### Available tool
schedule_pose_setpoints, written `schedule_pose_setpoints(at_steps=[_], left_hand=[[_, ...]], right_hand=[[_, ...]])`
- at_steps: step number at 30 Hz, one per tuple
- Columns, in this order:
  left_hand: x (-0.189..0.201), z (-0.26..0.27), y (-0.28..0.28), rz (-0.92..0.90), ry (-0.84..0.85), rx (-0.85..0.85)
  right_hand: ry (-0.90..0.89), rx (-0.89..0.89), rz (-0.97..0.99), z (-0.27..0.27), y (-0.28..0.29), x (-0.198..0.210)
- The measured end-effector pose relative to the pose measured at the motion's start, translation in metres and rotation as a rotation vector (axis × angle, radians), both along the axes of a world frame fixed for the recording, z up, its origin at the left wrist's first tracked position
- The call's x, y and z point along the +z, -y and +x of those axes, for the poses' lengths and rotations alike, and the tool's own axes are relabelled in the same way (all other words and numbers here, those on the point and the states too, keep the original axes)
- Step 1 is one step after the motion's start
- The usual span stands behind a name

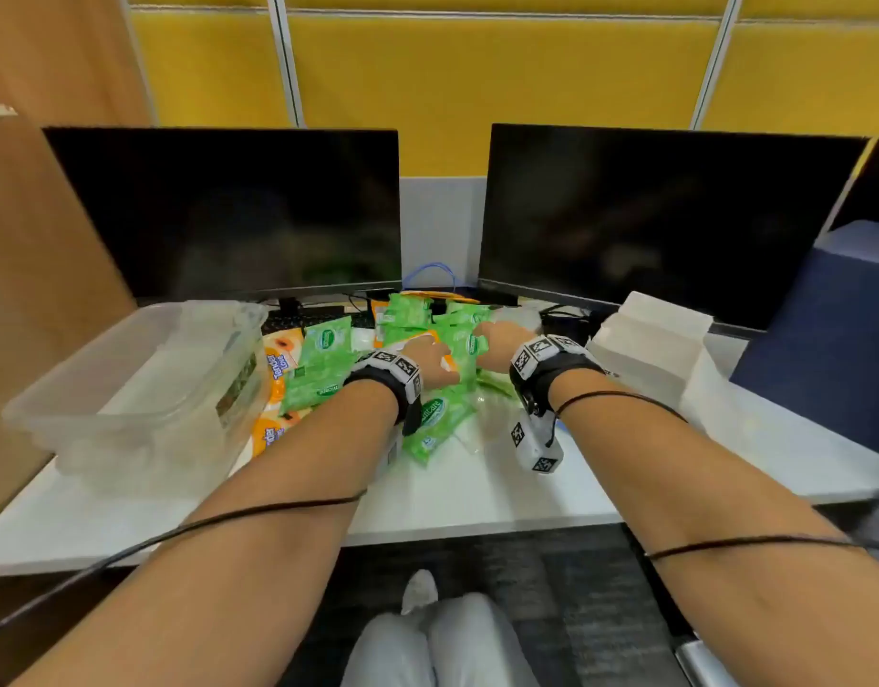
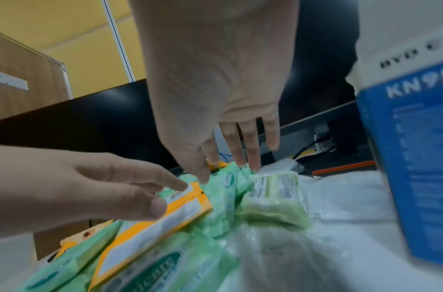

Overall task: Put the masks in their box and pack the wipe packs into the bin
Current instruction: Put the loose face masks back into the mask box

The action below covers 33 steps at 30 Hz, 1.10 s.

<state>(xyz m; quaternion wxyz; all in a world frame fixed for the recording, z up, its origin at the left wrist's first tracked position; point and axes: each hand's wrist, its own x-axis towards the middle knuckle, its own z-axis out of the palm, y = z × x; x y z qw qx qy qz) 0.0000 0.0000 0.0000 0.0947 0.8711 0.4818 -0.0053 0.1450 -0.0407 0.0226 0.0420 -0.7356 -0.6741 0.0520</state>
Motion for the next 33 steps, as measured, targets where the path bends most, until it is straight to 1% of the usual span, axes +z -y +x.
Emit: schedule_pose_setpoints(at_steps=[1,3,5,6,7,9,12,15,17,19,21,25,27,31,33], left_hand=[[-0.009,0.005,0.002,-0.032,-0.038,-0.026],[-0.025,0.011,0.005,-0.028,-0.017,-0.073],[-0.04,0.018,0.011,-0.028,0.057,-0.087],[-0.046,0.02,0.013,-0.048,0.065,-0.09],[-0.053,0.023,0.012,-0.073,0.054,-0.092],[-0.064,0.023,0.012,-0.092,-0.032,-0.089],[-0.078,0.023,0.013,-0.069,-0.145,-0.107],[-0.092,0.028,0.015,-0.059,-0.209,-0.076],[-0.094,0.034,0.019,-0.031,-0.21,-0.061],[-0.092,0.039,0.02,-0.035,-0.155,-0.034],[-0.088,0.043,0.02,-0.023,-0.139,-0.04],[-0.086,0.051,0.028,0.079,-0.253,-0.113],[-0.081,0.052,0.027,0.082,-0.209,-0.117],[-0.072,0.042,0.016,-0.037,0.087,-0.051],[-0.071,0.037,0.015,-0.101,0.223,-0.004]], right_hand=[[0.009,-0.01,-0.082,0.0,0.0,-0.008],[0.016,-0.018,-0.235,0.002,0.001,-0.026],[0.037,-0.028,-0.337,0.003,0.006,-0.042],[0.016,-0.034,-0.347,0.006,0.006,-0.05],[-0.008,-0.056,-0.354,0.009,0.006,-0.057],[-0.058,-0.109,-0.338,0.015,0.006,-0.071],[-0.136,-0.158,-0.277,0.022,0.004,-0.092],[-0.238,-0.257,-0.248,0.032,0.003,-0.108],[-0.35,-0.305,-0.227,0.039,0.003,-0.115],[-0.454,-0.305,-0.188,0.043,0.004,-0.12],[-0.474,-0.303,-0.169,0.045,0.006,-0.122],[-0.515,-0.304,-0.194,0.047,0.006,-0.119],[-0.576,-0.306,-0.167,0.049,0.01,-0.12],[-0.639,-0.287,-0.035,0.051,0.018,-0.124],[-0.688,-0.307,0.042,0.051,0.019,-0.125]])
